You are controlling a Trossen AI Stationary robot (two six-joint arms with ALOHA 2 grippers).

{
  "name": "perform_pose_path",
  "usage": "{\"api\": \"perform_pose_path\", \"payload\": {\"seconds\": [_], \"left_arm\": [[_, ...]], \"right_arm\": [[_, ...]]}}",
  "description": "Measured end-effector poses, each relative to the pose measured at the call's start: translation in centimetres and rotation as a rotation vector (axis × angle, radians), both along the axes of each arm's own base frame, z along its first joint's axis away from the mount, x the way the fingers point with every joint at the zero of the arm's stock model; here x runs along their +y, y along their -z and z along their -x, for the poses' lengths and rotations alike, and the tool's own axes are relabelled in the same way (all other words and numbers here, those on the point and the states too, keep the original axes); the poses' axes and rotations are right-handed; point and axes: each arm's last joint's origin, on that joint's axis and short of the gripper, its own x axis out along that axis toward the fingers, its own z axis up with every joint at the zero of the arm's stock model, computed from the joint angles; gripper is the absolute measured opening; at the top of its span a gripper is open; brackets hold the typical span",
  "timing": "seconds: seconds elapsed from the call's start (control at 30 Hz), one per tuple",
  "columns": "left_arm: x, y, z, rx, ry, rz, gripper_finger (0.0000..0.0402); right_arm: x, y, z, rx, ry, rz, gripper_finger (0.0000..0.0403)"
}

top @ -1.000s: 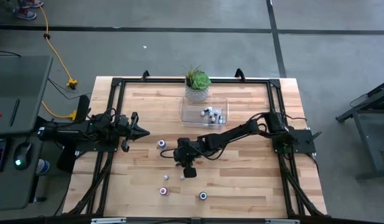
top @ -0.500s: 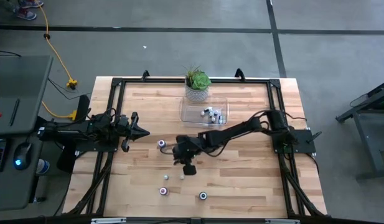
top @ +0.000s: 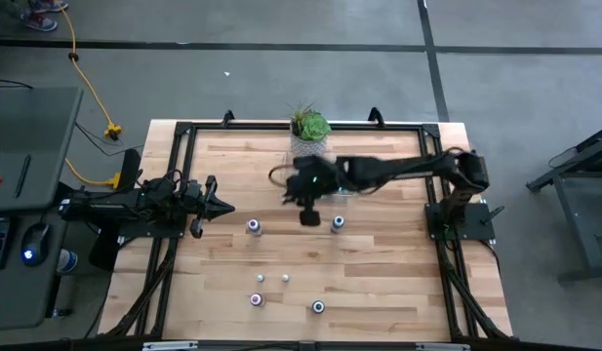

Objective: Pick & Place food coloring
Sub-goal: Put the small black food coloring bottle into the bin

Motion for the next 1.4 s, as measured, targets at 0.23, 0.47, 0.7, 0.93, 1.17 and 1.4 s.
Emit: {"api": "perform_pose_path", "payload": {"seconds": [0.23, 0.47, 0.7, 0.93, 1.17, 1.4], "left_arm": [[0.0, 0.0, 0.0, 0.000, 0.000, 0.000, 0.0000], [0.0, 0.0, 0.0, 0.000, 0.000, 0.000, 0.0000], [0.0, 0.0, 0.0, 0.000, 0.000, 0.000, 0.0000], [0.0, 0.0, 0.0, 0.000, -0.001, 0.000, 0.0000], [0.0, 0.0, 0.0, 0.000, -0.001, 0.000, 0.0000], [0.0, 0.0, 0.0, 0.000, 0.000, 0.000, 0.0000]], "right_arm": [[-5.7, 0.5, 3.1, 0.050, 0.153, -0.007, 0.0032], [-9.5, 3.9, 5.9, 0.009, 0.284, -0.083, 0.0032], [-11.3, 6.0, 7.4, 0.047, 0.302, -0.096, 0.0032], [-12.2, 7.0, 8.1, 0.022, 0.366, -0.133, 0.0031], [-13.2, 8.3, 9.2, 0.063, 0.467, -0.124, 0.0031], [-13.1, 9.5, 9.8, 0.106, 0.506, -0.107, 0.0031]]}}
